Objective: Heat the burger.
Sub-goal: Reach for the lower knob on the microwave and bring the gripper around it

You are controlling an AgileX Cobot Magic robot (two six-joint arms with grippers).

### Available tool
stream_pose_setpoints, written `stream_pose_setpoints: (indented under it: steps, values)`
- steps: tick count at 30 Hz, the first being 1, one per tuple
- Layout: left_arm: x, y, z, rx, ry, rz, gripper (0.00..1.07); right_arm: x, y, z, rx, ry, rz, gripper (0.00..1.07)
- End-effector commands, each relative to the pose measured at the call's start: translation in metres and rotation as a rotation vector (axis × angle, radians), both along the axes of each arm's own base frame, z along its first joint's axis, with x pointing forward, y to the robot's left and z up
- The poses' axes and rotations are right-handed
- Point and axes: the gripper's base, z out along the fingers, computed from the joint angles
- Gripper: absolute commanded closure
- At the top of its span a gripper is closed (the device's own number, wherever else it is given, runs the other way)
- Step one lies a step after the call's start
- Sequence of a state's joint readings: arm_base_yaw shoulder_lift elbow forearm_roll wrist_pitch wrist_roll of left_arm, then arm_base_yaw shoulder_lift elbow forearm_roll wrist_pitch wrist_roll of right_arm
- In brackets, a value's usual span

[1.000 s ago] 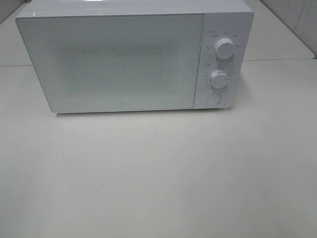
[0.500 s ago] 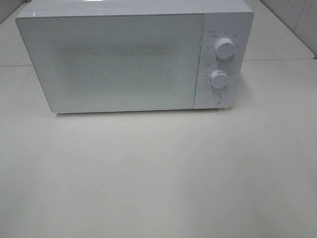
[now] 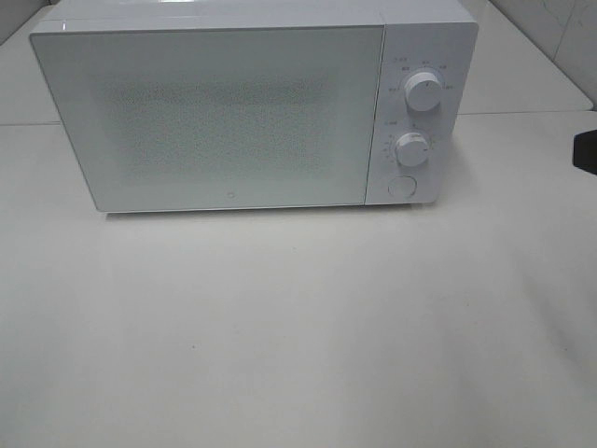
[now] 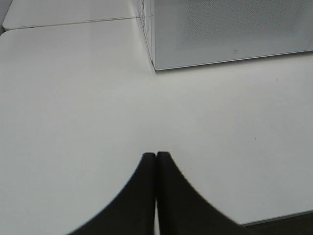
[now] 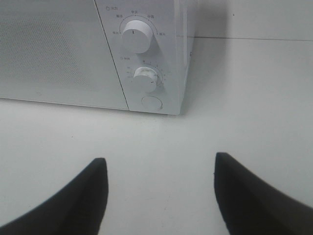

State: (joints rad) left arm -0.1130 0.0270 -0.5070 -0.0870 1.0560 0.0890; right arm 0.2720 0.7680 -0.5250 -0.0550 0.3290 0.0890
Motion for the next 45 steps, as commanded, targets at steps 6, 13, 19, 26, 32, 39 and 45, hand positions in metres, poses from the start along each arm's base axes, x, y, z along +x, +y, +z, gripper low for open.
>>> stream_pose_setpoints:
  steps: [6, 13, 19, 26, 32, 39, 45]
  values:
    - [0.001, 0.0, 0.001, -0.009, -0.013, 0.005, 1.06, 0.029, 0.009, -0.008, 0.005, -0.042, 0.014, 0.48]
    - [0.001, 0.0, 0.001, -0.009, -0.013, 0.005, 1.06, 0.061, 0.019, -0.022, 0.029, -0.104, 0.025, 0.48]
    - [0.001, 0.0, 0.001, -0.009, -0.013, 0.005, 1.06, 0.082, 0.026, -0.041, 0.034, -0.107, 0.031, 0.48]
    - [0.001, 0.0, 0.001, -0.009, -0.013, 0.005, 1.06, 0.111, 0.035, -0.078, 0.043, -0.11, 0.04, 0.48]
    - [0.001, 0.0, 0.001, -0.009, -0.013, 0.005, 1.06, 0.126, 0.04, -0.093, 0.075, -0.199, 0.048, 0.48]
    - [0.001, 0.0, 0.001, -0.009, -0.013, 0.005, 1.06, 0.133, 0.046, -0.106, 0.099, -0.242, 0.051, 0.48]
    - [0.001, 0.0, 0.001, -0.009, -0.013, 0.005, 1.06, 0.134, 0.069, -0.122, 0.025, -0.229, 0.023, 0.48]
